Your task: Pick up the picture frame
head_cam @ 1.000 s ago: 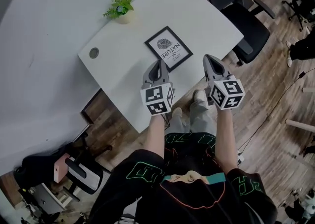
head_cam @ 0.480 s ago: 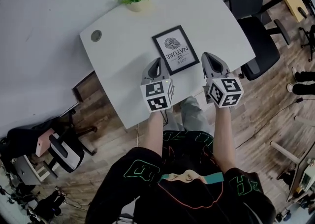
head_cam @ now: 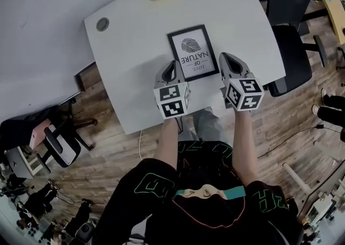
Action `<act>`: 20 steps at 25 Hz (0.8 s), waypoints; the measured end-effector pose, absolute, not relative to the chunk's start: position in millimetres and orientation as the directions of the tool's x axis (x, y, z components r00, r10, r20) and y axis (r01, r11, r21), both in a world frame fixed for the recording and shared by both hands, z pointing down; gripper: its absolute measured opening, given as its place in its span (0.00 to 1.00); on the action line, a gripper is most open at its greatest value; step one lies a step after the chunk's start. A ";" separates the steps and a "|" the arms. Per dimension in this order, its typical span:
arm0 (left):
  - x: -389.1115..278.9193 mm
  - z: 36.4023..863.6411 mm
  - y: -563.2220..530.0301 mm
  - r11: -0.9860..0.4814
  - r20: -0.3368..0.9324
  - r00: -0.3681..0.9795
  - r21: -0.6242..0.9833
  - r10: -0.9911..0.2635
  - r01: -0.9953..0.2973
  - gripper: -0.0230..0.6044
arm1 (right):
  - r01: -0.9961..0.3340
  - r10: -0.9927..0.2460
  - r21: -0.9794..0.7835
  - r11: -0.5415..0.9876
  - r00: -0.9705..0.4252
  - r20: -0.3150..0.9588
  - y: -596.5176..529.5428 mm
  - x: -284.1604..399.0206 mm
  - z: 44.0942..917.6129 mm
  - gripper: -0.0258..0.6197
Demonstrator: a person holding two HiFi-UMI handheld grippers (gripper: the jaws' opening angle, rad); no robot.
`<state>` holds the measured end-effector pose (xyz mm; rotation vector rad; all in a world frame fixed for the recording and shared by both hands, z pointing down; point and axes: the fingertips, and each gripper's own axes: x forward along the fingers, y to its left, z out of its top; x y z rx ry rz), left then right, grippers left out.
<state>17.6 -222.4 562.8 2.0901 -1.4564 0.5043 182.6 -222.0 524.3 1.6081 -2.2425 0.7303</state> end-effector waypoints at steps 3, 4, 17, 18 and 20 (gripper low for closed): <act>19.4 570.8 -228.4 -0.246 0.590 0.325 0.213 -0.739 -0.945 0.07 | -0.936 -0.770 -0.231 0.265 -0.349 0.534 -235.4 180.7 539.8 0.05; 19.7 573.6 -228.6 -0.238 0.596 0.318 0.211 -0.738 -0.948 0.09 | -0.936 -0.761 -0.226 0.270 -0.351 0.545 -237.6 179.2 544.5 0.05; 21.9 608.6 -226.0 -0.097 0.689 0.248 0.251 -0.681 -0.963 0.22 | -0.890 -0.599 -0.215 0.402 -0.433 0.673 -247.5 168.9 592.4 0.17; 22.1 610.2 -225.7 -0.087 0.692 0.243 0.253 -0.680 -0.964 0.22 | -0.888 -0.592 -0.215 0.406 -0.435 0.678 -248.0 168.2 594.6 0.17; 22.8 612.4 -226.4 -0.071 0.694 0.235 0.258 -0.680 -0.964 0.22 | -0.883 -0.582 -0.218 0.415 -0.442 0.683 -250.6 166.3 597.5 0.18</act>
